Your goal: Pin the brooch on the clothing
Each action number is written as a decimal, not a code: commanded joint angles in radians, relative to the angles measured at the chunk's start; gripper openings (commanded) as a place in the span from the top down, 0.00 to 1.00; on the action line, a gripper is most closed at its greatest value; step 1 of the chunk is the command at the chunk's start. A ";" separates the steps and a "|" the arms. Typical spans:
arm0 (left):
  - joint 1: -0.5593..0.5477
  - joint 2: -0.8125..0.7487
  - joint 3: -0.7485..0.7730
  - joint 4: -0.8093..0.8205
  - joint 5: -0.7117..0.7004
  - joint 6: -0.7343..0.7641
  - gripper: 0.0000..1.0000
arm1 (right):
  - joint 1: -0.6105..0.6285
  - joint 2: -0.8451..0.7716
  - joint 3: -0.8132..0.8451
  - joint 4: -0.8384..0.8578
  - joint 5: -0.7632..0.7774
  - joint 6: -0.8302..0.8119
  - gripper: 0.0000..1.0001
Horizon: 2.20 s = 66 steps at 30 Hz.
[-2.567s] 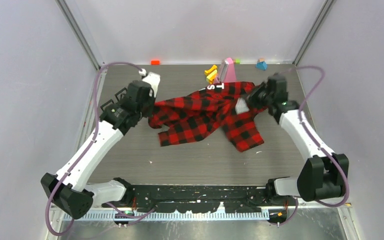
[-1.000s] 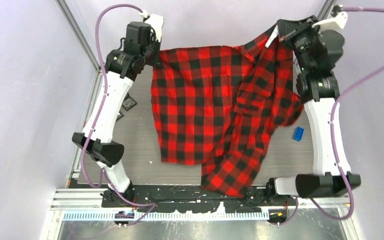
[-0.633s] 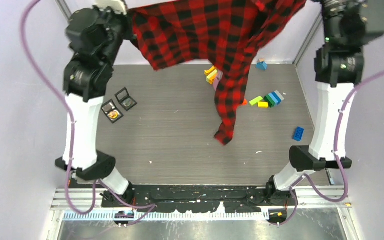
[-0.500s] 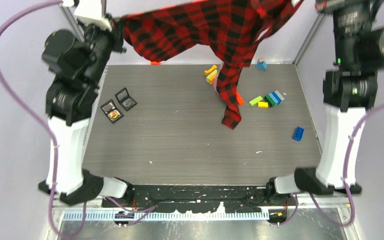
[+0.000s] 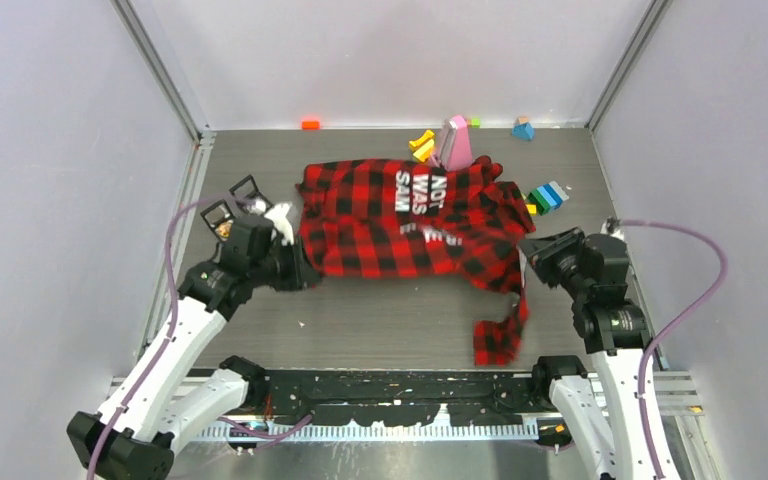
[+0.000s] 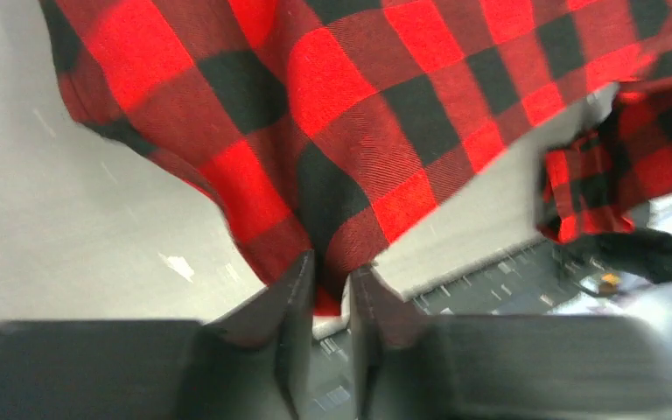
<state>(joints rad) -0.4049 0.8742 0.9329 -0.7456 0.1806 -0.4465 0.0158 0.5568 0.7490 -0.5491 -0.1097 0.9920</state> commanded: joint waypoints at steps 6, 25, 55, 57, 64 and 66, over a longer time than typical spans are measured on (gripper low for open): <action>0.003 -0.234 -0.001 -0.276 0.149 -0.201 0.01 | -0.002 -0.100 0.088 -0.389 0.072 -0.030 0.06; -0.025 0.399 -0.081 0.567 0.195 -0.174 0.02 | -0.002 0.730 0.004 0.212 -0.141 -0.111 0.13; -0.025 0.227 -0.502 0.505 0.029 -0.341 0.00 | 0.018 0.693 -0.083 -0.353 -0.091 -0.063 0.12; -0.025 0.180 -0.469 0.463 0.038 -0.341 0.00 | 0.020 0.665 -0.042 -0.387 -0.080 -0.089 0.13; 0.018 0.204 -0.152 0.373 0.007 -0.197 0.00 | 0.019 0.672 0.311 -0.385 0.025 -0.273 0.11; 0.040 0.319 -0.035 0.386 0.005 -0.153 0.00 | 0.019 0.706 0.389 -0.308 0.043 -0.330 0.07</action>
<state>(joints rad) -0.4030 1.0695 0.6899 -0.3798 0.2108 -0.7128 0.0311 1.2396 0.9699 -0.9508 -0.1417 0.8024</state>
